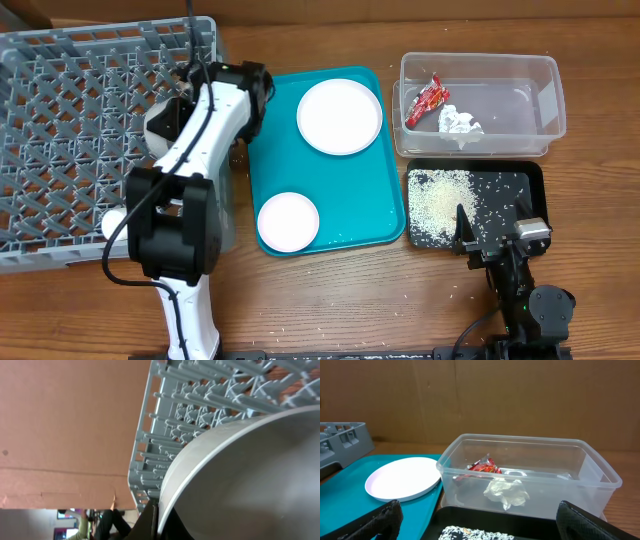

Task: Sort waste into correct bins and load items into the dishwasher
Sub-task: 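Carry the grey bowl left and set it upright in the rack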

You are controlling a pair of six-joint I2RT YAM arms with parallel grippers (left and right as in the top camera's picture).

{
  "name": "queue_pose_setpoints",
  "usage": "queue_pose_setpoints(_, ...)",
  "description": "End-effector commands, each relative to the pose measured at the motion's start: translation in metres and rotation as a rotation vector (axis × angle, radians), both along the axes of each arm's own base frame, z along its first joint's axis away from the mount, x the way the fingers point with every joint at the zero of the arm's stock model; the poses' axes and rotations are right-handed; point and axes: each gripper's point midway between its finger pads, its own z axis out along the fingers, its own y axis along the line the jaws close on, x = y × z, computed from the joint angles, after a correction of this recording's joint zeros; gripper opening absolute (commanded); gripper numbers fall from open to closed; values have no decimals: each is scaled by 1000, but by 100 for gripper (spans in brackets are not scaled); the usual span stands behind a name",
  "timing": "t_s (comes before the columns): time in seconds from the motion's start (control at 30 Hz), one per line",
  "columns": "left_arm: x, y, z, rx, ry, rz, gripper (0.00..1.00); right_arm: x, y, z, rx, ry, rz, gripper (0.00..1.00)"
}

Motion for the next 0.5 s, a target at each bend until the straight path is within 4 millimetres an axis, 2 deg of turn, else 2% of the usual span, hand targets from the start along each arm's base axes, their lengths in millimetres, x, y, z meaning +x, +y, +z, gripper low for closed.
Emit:
queue_pose_setpoints(0.0, -4, -26, -39, -137, 61, 2, 4, 0, -2, -2, 0, -4, -8, 100)
queue_pose_setpoints(0.1, -8, -22, -25, -90, 25, 14, 4, 0, -2, -2, 0, -4, -8, 100)
queue_pose_setpoints(0.27, -19, -1, 7, 8, -33, 48, 4, 0, -2, -2, 0, -4, -8, 100)
queue_pose_setpoints(0.47, -25, 24, 10, 6, -54, 118, 4, 0, -2, -2, 0, -4, -8, 100)
